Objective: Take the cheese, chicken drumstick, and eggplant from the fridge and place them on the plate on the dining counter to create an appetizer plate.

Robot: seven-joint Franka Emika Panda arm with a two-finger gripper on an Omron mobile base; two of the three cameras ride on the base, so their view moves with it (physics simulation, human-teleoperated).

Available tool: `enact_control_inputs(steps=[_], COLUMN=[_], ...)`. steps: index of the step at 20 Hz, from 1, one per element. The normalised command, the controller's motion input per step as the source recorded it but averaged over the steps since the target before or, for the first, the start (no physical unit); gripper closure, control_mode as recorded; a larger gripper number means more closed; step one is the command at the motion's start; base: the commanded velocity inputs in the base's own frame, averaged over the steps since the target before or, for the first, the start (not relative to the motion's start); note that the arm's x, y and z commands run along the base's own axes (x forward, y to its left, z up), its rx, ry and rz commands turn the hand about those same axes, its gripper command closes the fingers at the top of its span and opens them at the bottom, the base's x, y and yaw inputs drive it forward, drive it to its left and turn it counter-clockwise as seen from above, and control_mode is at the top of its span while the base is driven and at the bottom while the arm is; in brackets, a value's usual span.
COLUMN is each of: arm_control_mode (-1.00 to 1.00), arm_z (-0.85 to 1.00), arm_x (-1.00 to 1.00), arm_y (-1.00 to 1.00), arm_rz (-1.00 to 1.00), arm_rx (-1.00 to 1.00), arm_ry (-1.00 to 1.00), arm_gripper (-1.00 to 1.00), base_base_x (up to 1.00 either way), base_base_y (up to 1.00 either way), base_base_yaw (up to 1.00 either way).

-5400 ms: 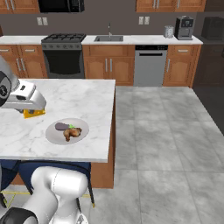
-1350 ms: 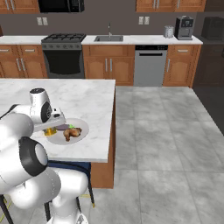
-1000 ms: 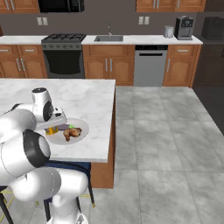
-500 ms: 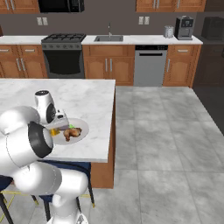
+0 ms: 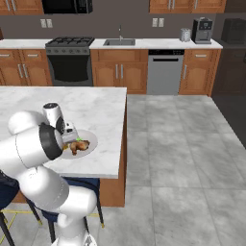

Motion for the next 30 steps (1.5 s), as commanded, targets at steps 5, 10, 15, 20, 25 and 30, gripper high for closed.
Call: enact_control_inputs(steps=[5, 10, 15, 20, 25, 30], arm_control_mode=[-1.0, -1.0, -1.0, -1.0, -1.0, -1.0], arm_z=[-0.2, -0.2, -0.06, 0.0, 0.0, 0.13], arm_x=[0.19, 0.2, 0.05, -0.02, -0.14, -0.24], arm_y=[0.0, 0.0, 0.04, 0.0, 0.0, -0.06], arm_rz=[0.0, 0.0, 0.0, 0.0, -0.01, -0.03], arm_rx=[0.0, 0.0, 0.0, 0.0, 0.0, 0.0], arm_ry=[0.0, 0.0, 0.0, 0.0, 0.0, 0.0], arm_gripper=[1.0, 1.0, -1.0, -1.0, -1.0, -1.0], base_base_x=[0.0, 0.0, 0.0, 0.0, 0.0, 0.0], base_base_y=[0.0, 0.0, 0.0, 0.0, 0.0, 0.0], base_base_yaw=[0.0, 0.0, 0.0, 0.0, 0.0, 0.0])
